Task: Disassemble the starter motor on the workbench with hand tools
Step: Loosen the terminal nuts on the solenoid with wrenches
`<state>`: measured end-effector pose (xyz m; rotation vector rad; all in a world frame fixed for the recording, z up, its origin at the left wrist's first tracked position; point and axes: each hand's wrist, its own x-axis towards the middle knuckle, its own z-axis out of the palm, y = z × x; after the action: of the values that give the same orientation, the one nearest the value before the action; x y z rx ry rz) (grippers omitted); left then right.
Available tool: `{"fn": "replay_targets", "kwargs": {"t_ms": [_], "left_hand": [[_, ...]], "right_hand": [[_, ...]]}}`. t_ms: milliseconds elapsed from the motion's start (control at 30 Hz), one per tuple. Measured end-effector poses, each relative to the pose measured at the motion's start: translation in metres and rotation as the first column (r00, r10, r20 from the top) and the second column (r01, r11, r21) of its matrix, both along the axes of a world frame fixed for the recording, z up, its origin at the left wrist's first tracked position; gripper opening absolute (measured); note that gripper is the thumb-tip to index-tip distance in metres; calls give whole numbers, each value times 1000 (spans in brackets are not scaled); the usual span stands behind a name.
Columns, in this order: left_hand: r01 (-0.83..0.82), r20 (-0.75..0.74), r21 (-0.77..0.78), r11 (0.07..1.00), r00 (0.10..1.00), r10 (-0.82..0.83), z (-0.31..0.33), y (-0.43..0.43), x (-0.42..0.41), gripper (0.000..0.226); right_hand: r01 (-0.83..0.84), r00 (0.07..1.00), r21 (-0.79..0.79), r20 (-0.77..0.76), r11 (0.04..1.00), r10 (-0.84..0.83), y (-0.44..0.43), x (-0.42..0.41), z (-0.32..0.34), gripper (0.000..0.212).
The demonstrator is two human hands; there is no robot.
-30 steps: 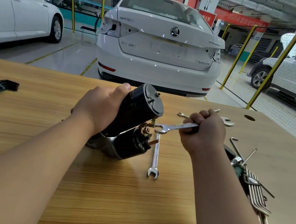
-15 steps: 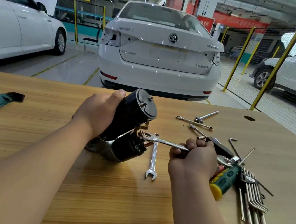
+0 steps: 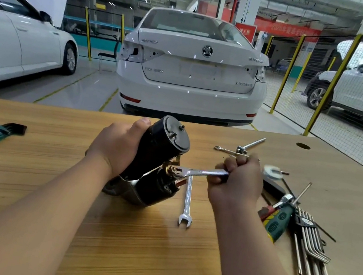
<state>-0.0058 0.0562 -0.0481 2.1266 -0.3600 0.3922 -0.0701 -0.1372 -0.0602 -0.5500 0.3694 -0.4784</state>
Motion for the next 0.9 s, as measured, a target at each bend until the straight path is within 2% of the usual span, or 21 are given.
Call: {"fn": "replay_targets", "kwargs": {"t_ms": [67,200,267,367,433,467,533,667,800,900], "left_hand": [[3,10,4,1000,1000,-3,1,0,-1,84],[16,12,-5,1000,1000,-16,1,1,-1,66],[8,13,-3,1000,1000,-8,0,2,0,58],[1,31,0,1000,1000,-1,-3,2,2,58],[1,33,-9,1000,999,0,-4,3,2,59],[2,35,-13,1000,999,-1,-5,3,3,59],[3,35,-15,1000,999,-3,-5,4,3,58],[5,18,-20,1000,1000,-5,-5,3,2,58],[10,15,-18,1000,1000,-10,-3,2,3,58],[-1,23,-18,1000,1000,2,-2,2,4,78]], "right_hand": [[-184,981,-98,41,978,189,-8,20,9,44],[-461,875,-283,11,841,483,-13,59,22,45],[-549,822,-340,-56,764,566,-8,76,28,45],[-657,741,-412,-203,631,640,4,97,37,43],[-681,724,-419,-260,601,639,10,104,40,42],[-671,735,-400,-248,624,631,9,106,42,42],[-599,799,-322,-175,733,575,1,105,46,41],[-370,929,-145,-87,918,361,-31,73,38,38],[-303,951,-93,-97,949,294,-43,14,7,40],[-307,951,-91,-59,947,302,-33,-19,-10,42]]}}
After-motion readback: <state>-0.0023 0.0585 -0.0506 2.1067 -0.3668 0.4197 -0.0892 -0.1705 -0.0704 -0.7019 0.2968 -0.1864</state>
